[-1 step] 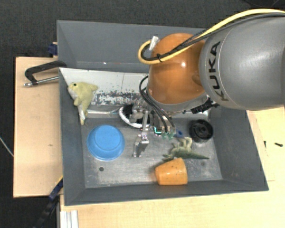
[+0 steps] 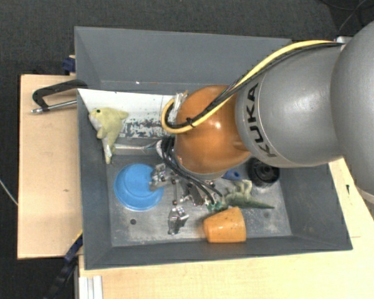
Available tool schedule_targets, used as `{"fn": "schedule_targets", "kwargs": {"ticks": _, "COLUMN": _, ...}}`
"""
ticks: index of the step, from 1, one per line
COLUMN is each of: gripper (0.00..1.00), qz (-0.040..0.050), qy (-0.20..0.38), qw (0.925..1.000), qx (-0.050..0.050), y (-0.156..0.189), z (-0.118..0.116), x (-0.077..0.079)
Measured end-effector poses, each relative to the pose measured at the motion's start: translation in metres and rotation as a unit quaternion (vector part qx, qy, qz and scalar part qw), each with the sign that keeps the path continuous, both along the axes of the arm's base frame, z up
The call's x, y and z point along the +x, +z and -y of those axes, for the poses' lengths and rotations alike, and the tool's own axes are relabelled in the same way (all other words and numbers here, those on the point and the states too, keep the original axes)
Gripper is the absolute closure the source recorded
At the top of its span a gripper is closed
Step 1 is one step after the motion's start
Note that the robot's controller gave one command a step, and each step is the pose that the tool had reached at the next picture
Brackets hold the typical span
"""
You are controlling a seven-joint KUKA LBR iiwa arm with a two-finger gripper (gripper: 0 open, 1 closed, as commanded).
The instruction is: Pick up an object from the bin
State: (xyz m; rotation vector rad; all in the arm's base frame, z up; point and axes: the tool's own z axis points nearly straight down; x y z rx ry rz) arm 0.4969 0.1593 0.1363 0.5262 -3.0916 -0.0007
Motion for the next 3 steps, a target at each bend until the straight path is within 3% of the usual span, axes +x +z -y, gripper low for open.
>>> {"fn": "schedule_targets", "kwargs": {"ticks": 1, "gripper": 0.0, "qz": 0.0117, "qy": -0.031, "qw": 0.9995, "qx": 0.003, "y": -0.0414, "z": -0.0162, "x": 0.0256}}
{"fn": "schedule_targets", "kwargs": {"ticks": 2, "gripper": 1.0, "qz": 0.0126, "qy": -0.03, "qw": 0.9995, "qx": 0.005, "y": -0.0408, "z": -0.0175, "x": 0.0264}}
{"fn": "schedule_targets", "kwargs": {"ticks": 3, "gripper": 0.0, "qz": 0.0038, "qy": -0.03, "qw": 0.9996, "qx": 0.002, "y": -0.0446, "z": -0.0168, "x": 0.0214}}
